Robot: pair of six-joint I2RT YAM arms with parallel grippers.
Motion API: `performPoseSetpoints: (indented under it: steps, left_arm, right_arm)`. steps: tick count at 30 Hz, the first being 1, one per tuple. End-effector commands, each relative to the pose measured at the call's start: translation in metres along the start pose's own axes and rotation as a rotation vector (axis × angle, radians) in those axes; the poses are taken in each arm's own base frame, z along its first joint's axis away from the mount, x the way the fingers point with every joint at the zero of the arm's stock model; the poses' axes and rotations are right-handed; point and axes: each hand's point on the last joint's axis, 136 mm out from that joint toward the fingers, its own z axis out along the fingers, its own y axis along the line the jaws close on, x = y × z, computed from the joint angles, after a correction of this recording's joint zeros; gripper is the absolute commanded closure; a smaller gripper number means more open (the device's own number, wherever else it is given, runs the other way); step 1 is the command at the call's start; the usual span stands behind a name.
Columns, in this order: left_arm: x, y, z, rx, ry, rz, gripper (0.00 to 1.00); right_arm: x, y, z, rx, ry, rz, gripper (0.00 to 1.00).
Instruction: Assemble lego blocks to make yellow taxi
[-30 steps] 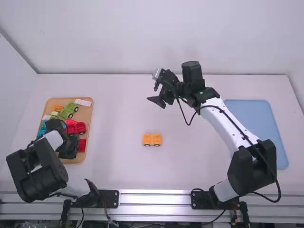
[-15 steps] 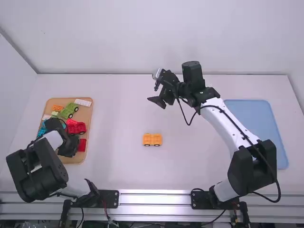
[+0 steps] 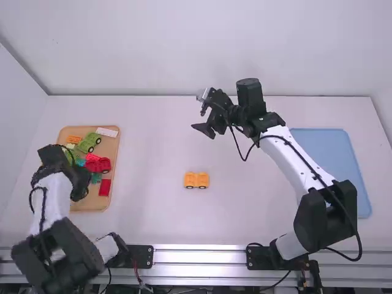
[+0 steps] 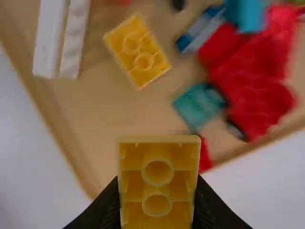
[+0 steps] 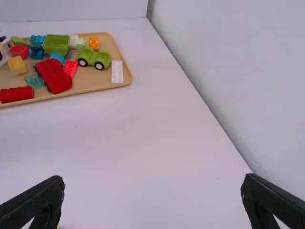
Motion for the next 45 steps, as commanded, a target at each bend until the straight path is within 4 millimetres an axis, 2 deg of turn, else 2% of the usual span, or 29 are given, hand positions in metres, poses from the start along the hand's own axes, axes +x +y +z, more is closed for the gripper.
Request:
performPoseSetpoints:
  steps: [1, 2, 3, 4, 5, 7, 8, 10, 14, 15, 18, 21, 24, 29, 32, 36, 39, 45]
  left_arm:
    - [0.008, -0.042, -0.036, 0.224, -0.069, 0.239, 0.98]
    - [0.017, -0.066, -0.053, 0.356, -0.104, 0.369, 0.98]
    - [0.017, -0.066, -0.053, 0.356, -0.104, 0.369, 0.98]
    - [0.028, -0.088, -0.070, 0.490, -0.138, 0.497, 0.95]
    - [0.044, -0.111, -0.088, 0.632, -0.171, 0.638, 0.98]
    - [0.064, -0.131, -0.108, 0.784, -0.204, 0.792, 0.98]
    - [0.085, -0.148, -0.126, 0.923, -0.227, 0.918, 0.98]
    - [0.109, -0.166, -0.146, 1.085, -0.258, 1.057, 0.98]
    - [0.129, -0.187, -0.153, 1.195, -0.309, 1.204, 0.98]
    - [0.136, -0.198, -0.153, 1.236, -0.313, 1.234, 0.98]
    - [0.169, -0.222, -0.156, 1.436, -0.286, 1.357, 0.98]
    - [0.200, -0.233, -0.160, 1.658, -0.255, 1.470, 0.98]
    - [0.215, -0.246, -0.163, 1.806, -0.182, 1.485, 0.98]
    - [0.234, -0.267, -0.165, 1.958, -0.047, 1.485, 0.98]
    - [0.247, -0.270, -0.171, 2.057, 0.026, 1.512, 0.98]
    - [0.259, -0.278, -0.177, 2.069, 0.021, 1.518, 0.98]
    - [0.267, -0.277, -0.182, 2.095, 0.016, 1.534, 0.98]
    - [0.270, -0.277, -0.187, 2.112, 0.008, 1.541, 0.98]
  right_arm:
    - [-0.004, 0.004, -0.002, -0.022, -0.019, 0.018, 0.01]
    - [-0.006, 0.008, -0.002, -0.042, -0.030, 0.020, 0.01]
    - [-0.006, 0.008, -0.002, -0.042, -0.030, 0.020, 0.01]
    - [-0.008, 0.012, -0.002, -0.065, -0.043, 0.021, 0.01]
    - [-0.009, 0.014, -0.002, -0.081, -0.053, 0.022, 0.01]
    - [-0.010, 0.015, 0.000, -0.097, -0.067, 0.042, 0.01]
    - [-0.010, 0.013, 0.004, -0.100, -0.078, 0.085, 0.01]
    - [-0.008, 0.011, 0.005, -0.138, -0.106, 0.154, 0.01]
    - [-0.014, 0.026, -0.008, -0.312, -0.202, 0.193, 0.01]
    - [-0.018, 0.034, -0.017, -0.393, -0.253, 0.196, 0.01]
    - [-0.022, 0.043, -0.036, -0.544, -0.351, 0.224, 0.01]
    - [-0.021, 0.047, -0.042, -0.592, -0.364, 0.269, 0.01]
    - [-0.018, 0.051, -0.041, -0.601, -0.358, 0.276, 0.01]
    - [-0.017, 0.058, -0.045, -0.617, -0.392, 0.216, 0.01]
    - [-0.016, 0.060, -0.038, -0.602, -0.365, 0.210, 0.01]
    - [-0.011, 0.060, -0.027, -0.561, -0.314, 0.207, 0.07]
    - [-0.008, 0.060, -0.020, -0.538, -0.290, 0.193, 0.12]
    - [-0.005, 0.053, -0.023, -0.515, -0.290, 0.189, 0.21]
